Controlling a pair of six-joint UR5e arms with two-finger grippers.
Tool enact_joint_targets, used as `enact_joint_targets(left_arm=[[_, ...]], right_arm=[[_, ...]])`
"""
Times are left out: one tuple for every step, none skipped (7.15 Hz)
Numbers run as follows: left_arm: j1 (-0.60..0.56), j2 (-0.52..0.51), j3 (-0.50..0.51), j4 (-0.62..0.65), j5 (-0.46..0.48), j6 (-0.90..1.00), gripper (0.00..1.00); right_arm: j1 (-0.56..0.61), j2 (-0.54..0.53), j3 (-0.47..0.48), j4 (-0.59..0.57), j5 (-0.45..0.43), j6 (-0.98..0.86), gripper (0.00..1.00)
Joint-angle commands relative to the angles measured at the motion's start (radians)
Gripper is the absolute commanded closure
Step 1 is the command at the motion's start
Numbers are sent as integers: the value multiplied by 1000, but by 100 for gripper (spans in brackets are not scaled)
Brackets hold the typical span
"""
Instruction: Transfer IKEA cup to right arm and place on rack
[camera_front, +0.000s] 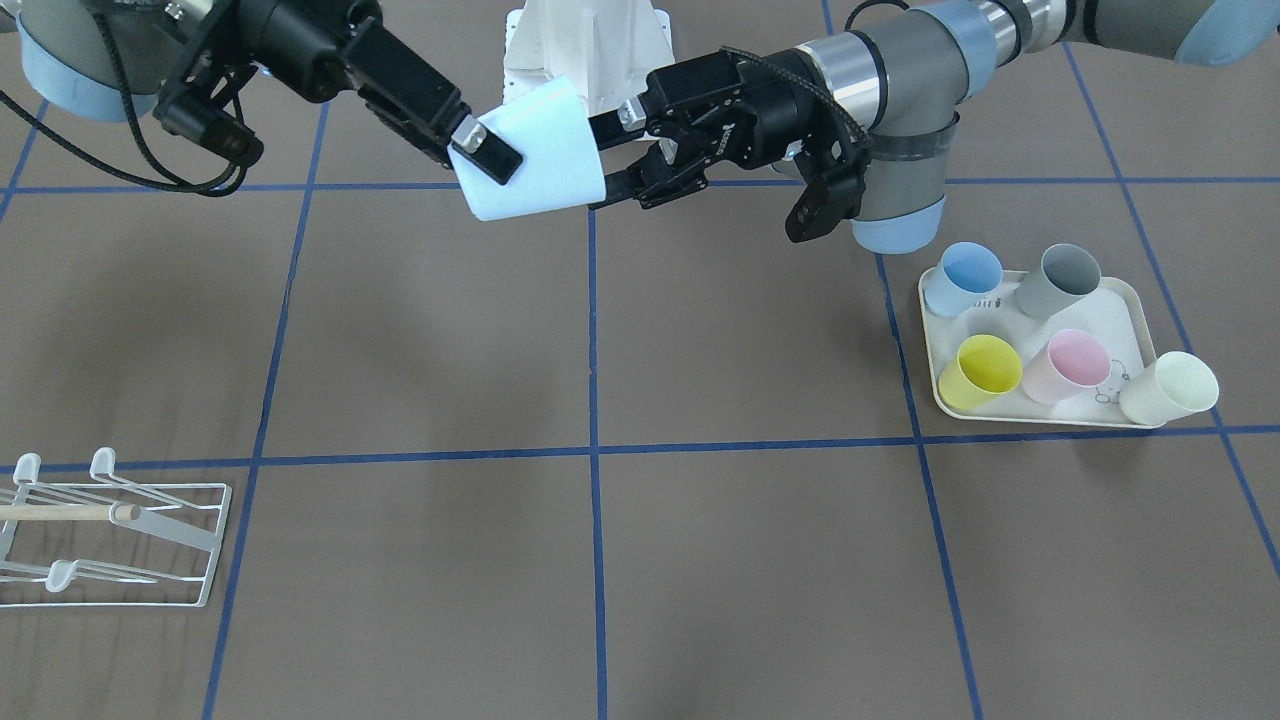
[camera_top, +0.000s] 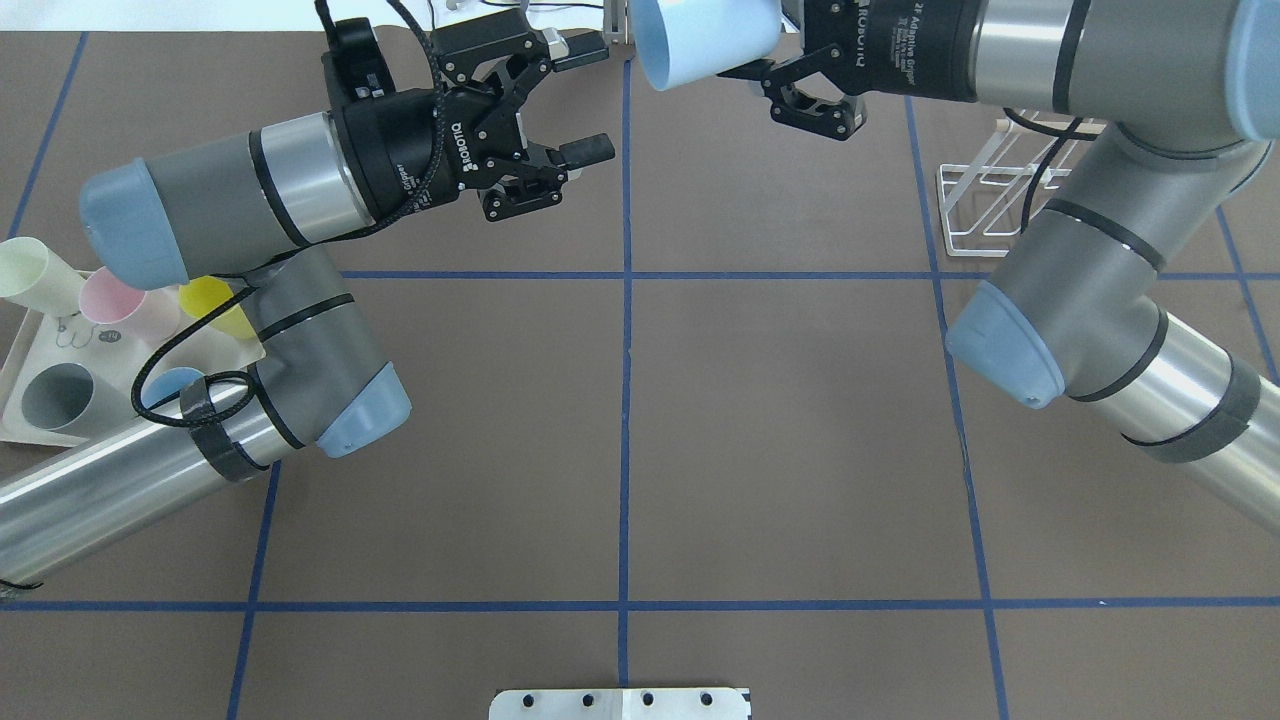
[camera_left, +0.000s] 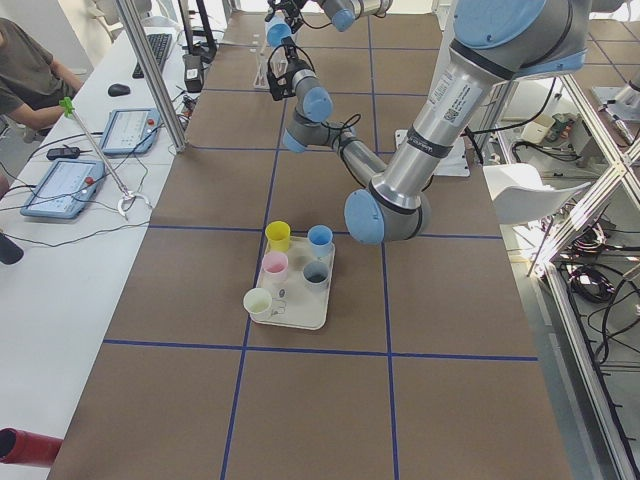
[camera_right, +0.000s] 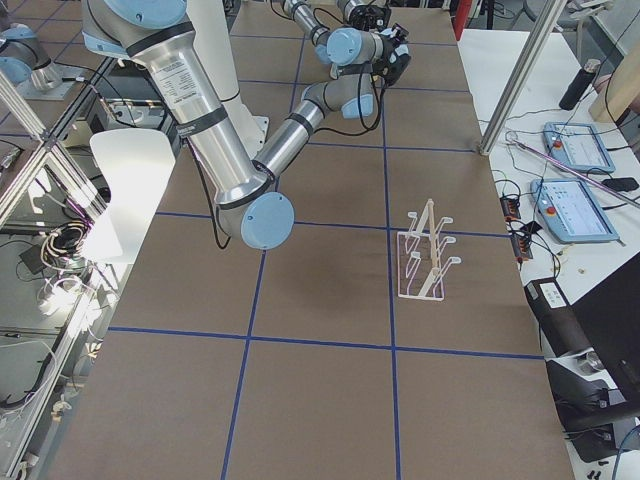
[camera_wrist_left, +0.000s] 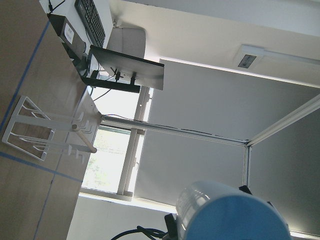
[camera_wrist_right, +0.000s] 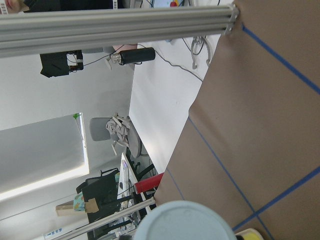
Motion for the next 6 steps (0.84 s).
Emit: enact_joint_targets(left_arm=[[-4, 23, 9, -1, -1, 72, 11], [-2, 23, 21, -1, -1, 77, 11], [-2, 23, 27, -1, -1, 77, 11], [-2, 23, 27, -1, -1, 77, 11], [-1, 24, 37, -1, -1, 77, 11], [-1, 24, 40, 1, 1, 77, 11]], right_arm=[[73, -50, -18, -153, 2, -259, 100], [98, -56, -14, -262, -33, -429, 100], [101, -72, -21, -308, -106, -555, 100], [100, -98, -17, -394, -173, -678, 100], [97, -128, -2, -472, -280, -788, 100], [68, -133, 15, -547, -350, -855, 100]])
